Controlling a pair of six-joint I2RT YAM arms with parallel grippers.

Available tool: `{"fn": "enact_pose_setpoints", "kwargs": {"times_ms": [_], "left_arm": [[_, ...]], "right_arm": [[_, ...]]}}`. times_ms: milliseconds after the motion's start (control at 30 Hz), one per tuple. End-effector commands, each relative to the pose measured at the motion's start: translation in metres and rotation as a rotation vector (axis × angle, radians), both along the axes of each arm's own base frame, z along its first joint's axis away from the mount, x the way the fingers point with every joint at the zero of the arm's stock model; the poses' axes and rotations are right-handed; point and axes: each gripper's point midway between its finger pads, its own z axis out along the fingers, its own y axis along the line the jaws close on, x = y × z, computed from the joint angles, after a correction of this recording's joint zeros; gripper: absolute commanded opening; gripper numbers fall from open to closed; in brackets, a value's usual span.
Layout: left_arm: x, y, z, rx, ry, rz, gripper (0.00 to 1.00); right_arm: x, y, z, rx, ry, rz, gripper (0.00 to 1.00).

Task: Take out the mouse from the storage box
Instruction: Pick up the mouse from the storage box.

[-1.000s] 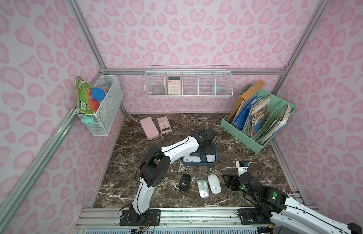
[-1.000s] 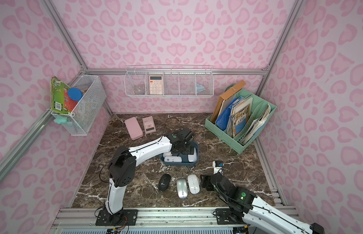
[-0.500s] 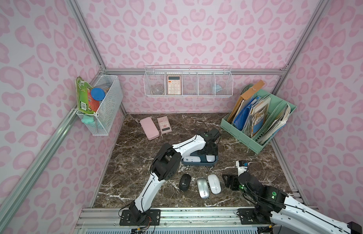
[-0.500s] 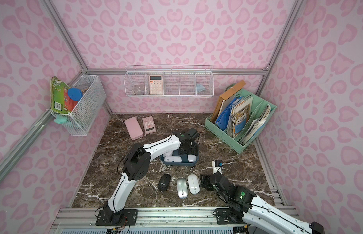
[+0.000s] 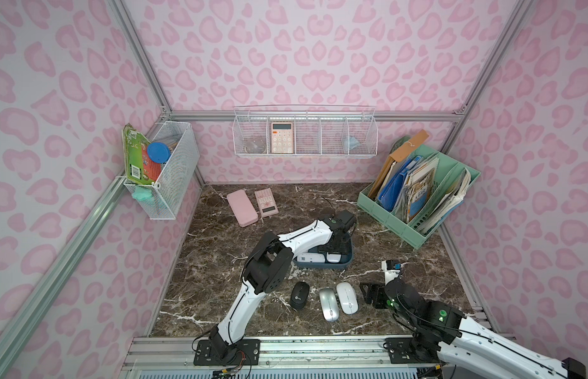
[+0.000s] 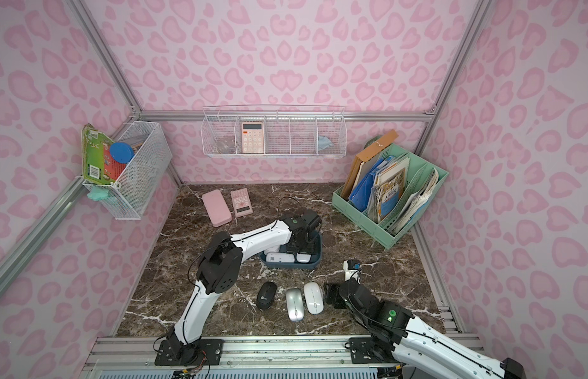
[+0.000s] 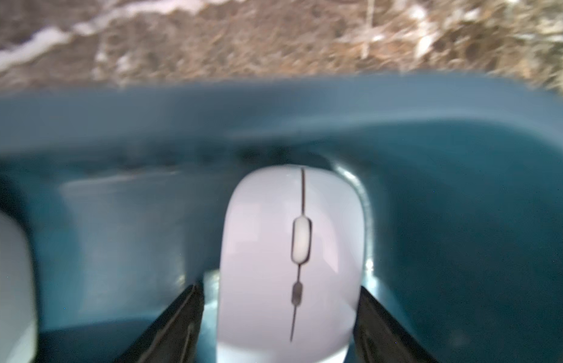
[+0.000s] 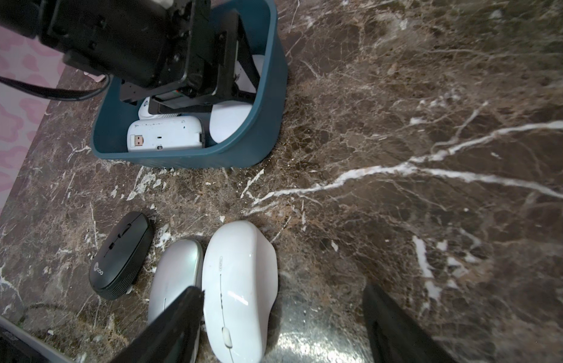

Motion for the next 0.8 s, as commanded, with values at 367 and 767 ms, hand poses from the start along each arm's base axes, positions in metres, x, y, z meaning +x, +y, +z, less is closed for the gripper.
{"fn": "enact_pose_setpoints", "kwargs": {"times_ms": [367,767], "left_arm": [[-0.003,0.005,0.008,0.015,-0.001,-0.023,0.91],[-0.002,0.002,0.014,0.028,-0.028,-0.065,0.93]], "right_arm": [[0.003,0.0,0.003,0.003,-0.013,-0.01,0.83],[0.003,0.002,0.002,-0.007,-0.01,-0.001,0.83]]}}
